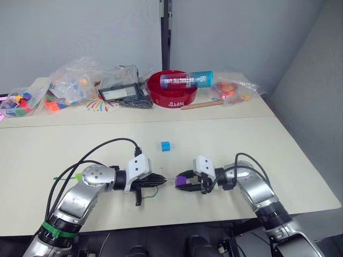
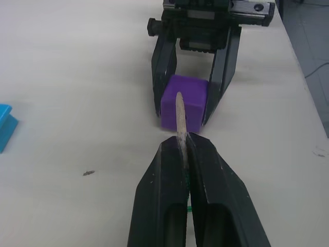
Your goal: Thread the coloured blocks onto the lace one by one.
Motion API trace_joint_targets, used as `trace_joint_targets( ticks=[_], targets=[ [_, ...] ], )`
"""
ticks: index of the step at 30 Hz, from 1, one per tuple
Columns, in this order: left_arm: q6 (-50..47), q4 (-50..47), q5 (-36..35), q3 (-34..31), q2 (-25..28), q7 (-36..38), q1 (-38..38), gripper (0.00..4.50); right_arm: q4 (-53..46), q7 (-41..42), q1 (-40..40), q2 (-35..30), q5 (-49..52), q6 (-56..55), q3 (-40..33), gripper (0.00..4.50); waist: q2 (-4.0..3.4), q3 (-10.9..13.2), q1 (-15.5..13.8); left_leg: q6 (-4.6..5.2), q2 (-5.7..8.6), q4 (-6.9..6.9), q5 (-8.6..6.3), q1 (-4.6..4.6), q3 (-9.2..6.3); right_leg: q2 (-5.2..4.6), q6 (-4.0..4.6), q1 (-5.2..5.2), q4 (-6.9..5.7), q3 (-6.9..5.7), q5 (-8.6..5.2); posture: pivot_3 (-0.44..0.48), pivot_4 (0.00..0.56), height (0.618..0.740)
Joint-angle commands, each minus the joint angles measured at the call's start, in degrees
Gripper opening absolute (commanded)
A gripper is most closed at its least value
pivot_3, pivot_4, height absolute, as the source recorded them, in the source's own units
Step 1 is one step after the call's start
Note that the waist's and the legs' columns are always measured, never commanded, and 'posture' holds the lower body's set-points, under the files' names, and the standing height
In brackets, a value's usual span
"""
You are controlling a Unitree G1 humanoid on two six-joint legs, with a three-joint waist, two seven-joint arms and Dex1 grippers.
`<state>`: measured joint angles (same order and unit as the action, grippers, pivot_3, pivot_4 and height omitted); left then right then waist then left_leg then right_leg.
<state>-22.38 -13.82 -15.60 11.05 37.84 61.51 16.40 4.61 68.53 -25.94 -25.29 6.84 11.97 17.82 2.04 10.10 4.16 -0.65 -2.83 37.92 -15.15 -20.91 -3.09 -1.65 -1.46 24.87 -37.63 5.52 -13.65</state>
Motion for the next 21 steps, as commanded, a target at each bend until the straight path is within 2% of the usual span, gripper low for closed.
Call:
trace_joint_targets(
  ticks=[1, 9, 15, 21],
  targets=[
    [1.44, -0.16, 1.33, 1.02, 0.58, 0.44, 1.06, 0.0, -2.68, -1.4, 2.12, 0.34, -1.49, 2.32, 3.41, 1.19, 0.01, -0.01, -0.02, 0.0, 0.0, 0.0, 0.0, 0.0, 0.0, 0.0, 0.0, -0.01, 0.01, 0.0, 0.0, 0.0, 0.15, 0.731],
    [2.11, 1.06, 2.26, 1.55, 0.27, -0.42, 1.52, 0.0, -2.65, -0.99, 2.0, -1.33, -1.47, 1.48, 2.9, 1.19, 0.01, -0.01, -0.21, 0.0, 0.0, 0.0, 0.0, 0.07, 0.01, 0.0, 0.0, -0.1, 0.06, 0.01, -0.01, 0.0, 0.15, 0.731],
    [1.72, 1.22, 0.78, -0.34, 0.65, -0.12, 0.4, 0.0, -2.91, -0.38, 2.74, -2.49, -1.09, 0.65, 2.77, 1.19, 0.01, -0.01, -0.34, 0.0, 0.0, 0.0, 0.0, 0.15, -0.01, 0.0, -0.01, -0.23, 0.1, 0.0, -0.02, 0.0, 0.15, 0.731],
    [1.31, 0.61, 0.03, -1.03, 1.52, -0.01, -0.47, 0.0, -2.58, -0.32, 2.66, -2.87, -0.95, 0.25, 2.61, 1.19, 0.01, 0.0, -0.43, 0.07, -0.01, -0.02, -0.05, 0.46, -0.01, 0.0, -0.05, -0.66, 0.38, -0.02, -0.06, 0.0, 0.15, 0.731]
  ],
)
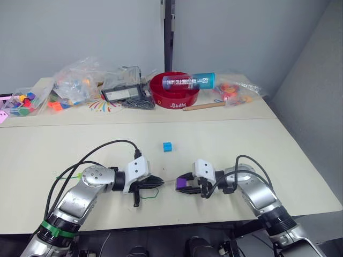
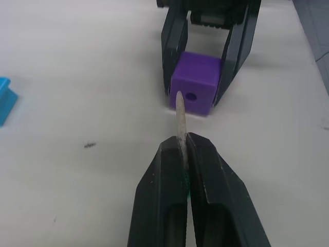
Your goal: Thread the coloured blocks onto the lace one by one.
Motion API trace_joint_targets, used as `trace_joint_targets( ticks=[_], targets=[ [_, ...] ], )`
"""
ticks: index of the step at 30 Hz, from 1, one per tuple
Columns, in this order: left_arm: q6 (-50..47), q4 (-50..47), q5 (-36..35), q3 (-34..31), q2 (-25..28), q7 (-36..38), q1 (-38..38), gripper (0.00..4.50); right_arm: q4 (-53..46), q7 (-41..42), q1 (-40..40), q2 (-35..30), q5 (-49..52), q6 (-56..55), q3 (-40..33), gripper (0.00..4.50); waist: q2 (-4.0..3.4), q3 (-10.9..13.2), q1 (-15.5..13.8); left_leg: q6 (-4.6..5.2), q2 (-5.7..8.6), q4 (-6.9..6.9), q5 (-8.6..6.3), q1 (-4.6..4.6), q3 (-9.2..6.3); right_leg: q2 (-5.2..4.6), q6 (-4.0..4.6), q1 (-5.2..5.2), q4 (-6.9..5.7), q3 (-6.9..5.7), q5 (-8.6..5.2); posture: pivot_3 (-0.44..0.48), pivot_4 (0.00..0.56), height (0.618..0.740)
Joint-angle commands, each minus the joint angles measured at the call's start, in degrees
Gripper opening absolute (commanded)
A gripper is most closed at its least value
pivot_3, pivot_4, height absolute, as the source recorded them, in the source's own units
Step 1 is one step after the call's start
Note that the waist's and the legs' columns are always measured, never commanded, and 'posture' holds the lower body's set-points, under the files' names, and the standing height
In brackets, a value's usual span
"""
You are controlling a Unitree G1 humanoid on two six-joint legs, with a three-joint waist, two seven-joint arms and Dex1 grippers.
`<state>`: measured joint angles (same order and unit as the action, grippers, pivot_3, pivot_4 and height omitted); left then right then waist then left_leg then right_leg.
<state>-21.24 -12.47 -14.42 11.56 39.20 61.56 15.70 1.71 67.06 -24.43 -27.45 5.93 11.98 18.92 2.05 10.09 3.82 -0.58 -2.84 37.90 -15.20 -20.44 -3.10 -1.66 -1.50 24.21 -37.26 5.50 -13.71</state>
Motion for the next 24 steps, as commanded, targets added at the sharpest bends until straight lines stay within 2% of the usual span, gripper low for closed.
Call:
trace_joint_targets(
  ticks=[1, 24],
  targets=[
    [0.12, -0.76, -1.31, -1.79, 0.29, -0.04, 0.13, 0.0, 0.38, 1.15, 1.12, -0.73, 0.0, 0.1, 1.47, 1.19, 0.0, 0.0, -0.16, 0.0, 0.0, 0.0, 0.0, -0.01, 0.0, -0.01, 0.0, -0.02, 0.04, -0.01, 0.0, 0.0, 0.15, 0.731],
    [1.21, -0.96, 1.2, 1.5, 0.42, 0.52, -0.74, 0.0, -1.13, 0.44, 0.77, -0.3, 0.34, 1.4, 1.5, 1.19, 0.0, 0.0, -0.17, 0.02, 0.0, 0.0, -0.01, -0.01, 0.01, -0.01, 0.0, -0.02, 0.08, 0.0, 0.0, 0.0, 0.15, 0.731]
  ],
)
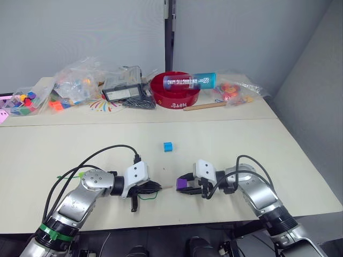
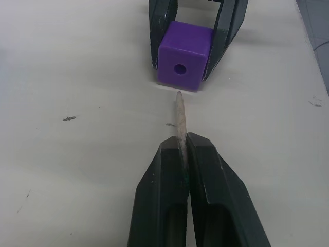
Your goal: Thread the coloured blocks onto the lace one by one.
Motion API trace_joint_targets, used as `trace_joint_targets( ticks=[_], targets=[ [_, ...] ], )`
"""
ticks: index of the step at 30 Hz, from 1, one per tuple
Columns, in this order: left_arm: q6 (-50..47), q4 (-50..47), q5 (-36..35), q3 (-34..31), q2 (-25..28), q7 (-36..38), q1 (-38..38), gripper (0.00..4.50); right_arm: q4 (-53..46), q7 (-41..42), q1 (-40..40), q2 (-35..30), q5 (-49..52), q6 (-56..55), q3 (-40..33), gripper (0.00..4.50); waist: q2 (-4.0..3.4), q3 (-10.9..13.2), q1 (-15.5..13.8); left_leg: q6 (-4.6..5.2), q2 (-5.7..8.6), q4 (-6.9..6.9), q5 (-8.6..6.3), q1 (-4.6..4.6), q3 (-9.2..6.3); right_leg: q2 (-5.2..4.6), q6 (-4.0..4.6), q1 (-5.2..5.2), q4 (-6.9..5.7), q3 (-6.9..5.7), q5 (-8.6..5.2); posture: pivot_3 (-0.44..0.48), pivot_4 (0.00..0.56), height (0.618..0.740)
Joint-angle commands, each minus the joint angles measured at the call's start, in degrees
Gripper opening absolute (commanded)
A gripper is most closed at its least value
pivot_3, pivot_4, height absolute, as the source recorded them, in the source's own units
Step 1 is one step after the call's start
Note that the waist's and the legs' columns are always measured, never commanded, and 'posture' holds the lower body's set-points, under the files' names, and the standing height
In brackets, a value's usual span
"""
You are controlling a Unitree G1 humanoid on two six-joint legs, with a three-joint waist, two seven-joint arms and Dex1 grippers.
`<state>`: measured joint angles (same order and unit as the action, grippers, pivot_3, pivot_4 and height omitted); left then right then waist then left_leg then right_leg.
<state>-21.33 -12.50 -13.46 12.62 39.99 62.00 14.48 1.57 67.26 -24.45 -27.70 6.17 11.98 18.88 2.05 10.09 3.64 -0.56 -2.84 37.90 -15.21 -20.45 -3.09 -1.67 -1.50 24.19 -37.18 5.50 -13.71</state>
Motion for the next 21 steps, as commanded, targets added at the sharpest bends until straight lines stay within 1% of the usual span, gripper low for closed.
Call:
trace_joint_targets(
  ticks=[1, 6, 18, 21],
  targets=[
    [1.41, -0.69, 0.31, 0.61, -0.54, 0.18, 0.78, 0.0, -1.07, 0.19, 0.67, 0.03, 0.08, 1.55, 1.59, 1.19, 0.0, 0.0, -0.01, 0.0, 0.0, 0.0, 0.0, 0.0, 0.0, 0.0, 0.0, 0.0, 0.0, 0.0, 0.0, 0.0, 0.15, 0.731],
    [1.02, 0.29, 0.5, 1.51, -1.81, 0.3, 3.14, 0.0, -1.58, -0.13, 0.31, 0.47, -0.05, 2.24, 1.9, 1.19, 0.0, 0.0, 0.03, 0.0, 0.0, 0.0, 0.0, 0.0, 0.0, 0.0, 0.0, -0.01, 0.0, 0.0, 0.0, 0.0, 0.15, 0.731],
    [0.58, 0.68, 1.46, 4.04, -3.14, 0.75, 5.73, 0.0, -2.73, -1.03, 0.16, 0.98, -0.04, 3.2, 2.52, 1.19, 0.0, 0.0, 0.34, 0.02, 0.0, -0.01, -0.01, 0.01, 0.0, 0.02, 0.0, 0.0, 0.0, 0.01, 0.0, 0.0, 0.15, 0.731],
    [0.67, 1.13, 1.87, 5.48, -4.75, 1.16, 7.42, 0.0, -3.45, -1.25, 0.3, 1.08, -0.11, 3.73, 2.77, 1.19, 0.0, 0.0, 0.25, 0.02, 0.0, -0.01, -0.01, 0.01, -0.01, 0.02, 0.0, 0.0, 0.0, 0.01, 0.0, 0.0, 0.15, 0.731]
  ],
)
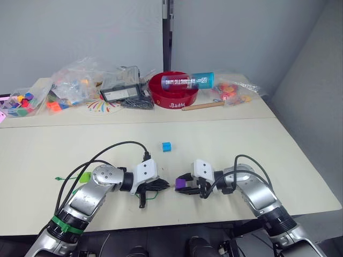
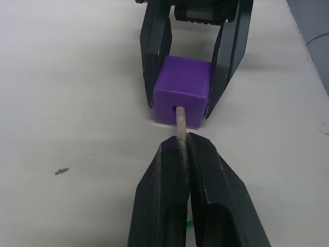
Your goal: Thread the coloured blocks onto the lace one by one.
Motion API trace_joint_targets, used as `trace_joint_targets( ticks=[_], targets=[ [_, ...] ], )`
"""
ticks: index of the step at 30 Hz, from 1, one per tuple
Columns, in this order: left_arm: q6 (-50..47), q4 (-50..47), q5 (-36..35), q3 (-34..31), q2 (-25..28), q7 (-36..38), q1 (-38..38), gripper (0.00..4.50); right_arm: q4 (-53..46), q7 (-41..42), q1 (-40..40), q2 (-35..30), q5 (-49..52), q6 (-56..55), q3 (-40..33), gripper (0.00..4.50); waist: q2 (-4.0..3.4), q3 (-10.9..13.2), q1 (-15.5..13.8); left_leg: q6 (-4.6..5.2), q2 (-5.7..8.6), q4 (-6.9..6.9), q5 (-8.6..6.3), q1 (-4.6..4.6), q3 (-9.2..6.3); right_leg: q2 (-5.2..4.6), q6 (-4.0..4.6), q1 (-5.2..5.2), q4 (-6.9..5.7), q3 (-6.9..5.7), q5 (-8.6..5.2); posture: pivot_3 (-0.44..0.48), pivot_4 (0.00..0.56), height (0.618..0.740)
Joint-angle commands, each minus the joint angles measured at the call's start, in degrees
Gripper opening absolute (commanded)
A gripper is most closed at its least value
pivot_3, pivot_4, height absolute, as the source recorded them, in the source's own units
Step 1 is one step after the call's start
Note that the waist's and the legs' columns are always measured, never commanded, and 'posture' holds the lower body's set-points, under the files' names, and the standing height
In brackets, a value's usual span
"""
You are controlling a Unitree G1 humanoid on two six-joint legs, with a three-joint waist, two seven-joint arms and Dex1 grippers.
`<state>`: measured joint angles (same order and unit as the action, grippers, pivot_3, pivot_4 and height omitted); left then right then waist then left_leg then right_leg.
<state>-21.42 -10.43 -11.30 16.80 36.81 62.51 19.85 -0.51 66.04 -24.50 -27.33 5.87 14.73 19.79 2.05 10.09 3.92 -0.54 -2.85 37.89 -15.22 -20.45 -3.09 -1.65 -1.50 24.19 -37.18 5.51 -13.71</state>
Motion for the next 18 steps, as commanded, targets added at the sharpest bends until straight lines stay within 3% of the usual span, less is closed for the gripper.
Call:
trace_joint_targets(
  ticks=[1, 11, 18],
  targets=[
    [0.73, -0.47, -0.17, 1.83, -2.39, 0.67, 2.83, 0.0, -1.58, -0.1, 0.43, 0.79, 0.16, 1.13, 1.97, 1.19, 0.0, 0.0, -0.08, 0.0, 0.0, 0.0, 0.0, 0.0, 0.0, 0.0, 0.0, 0.0, 0.0, 0.0, 0.0, 0.0, 0.15, 0.731],
    [0.04, 2.54, 0.26, 3.93, -6.56, 2.14, 4.96, 0.0, -1.38, -0.87, 0.2, 1.46, -0.22, 1.51, 2.1, 1.19, 0.0, 0.0, -0.24, 0.0, 0.01, 0.0, 0.0, -0.01, 0.01, -0.01, 0.0, -0.02, 0.02, 0.0, 0.0, 0.0, 0.15, 0.731],
    [-1.51, 0.0, -1.99, -0.95, -2.86, 3.28, 2.93, 2.35, -1.6, -1.12, 0.51, 1.19, -0.28, 1.71, 1.81, 1.19, 0.0, 0.0, 0.17, 0.01, -0.01, 0.0, 0.0, 0.0, 0.0, 0.01, 0.0, 0.0, 0.01, 0.0, 0.0, 0.0, 0.15, 0.731]
  ],
)
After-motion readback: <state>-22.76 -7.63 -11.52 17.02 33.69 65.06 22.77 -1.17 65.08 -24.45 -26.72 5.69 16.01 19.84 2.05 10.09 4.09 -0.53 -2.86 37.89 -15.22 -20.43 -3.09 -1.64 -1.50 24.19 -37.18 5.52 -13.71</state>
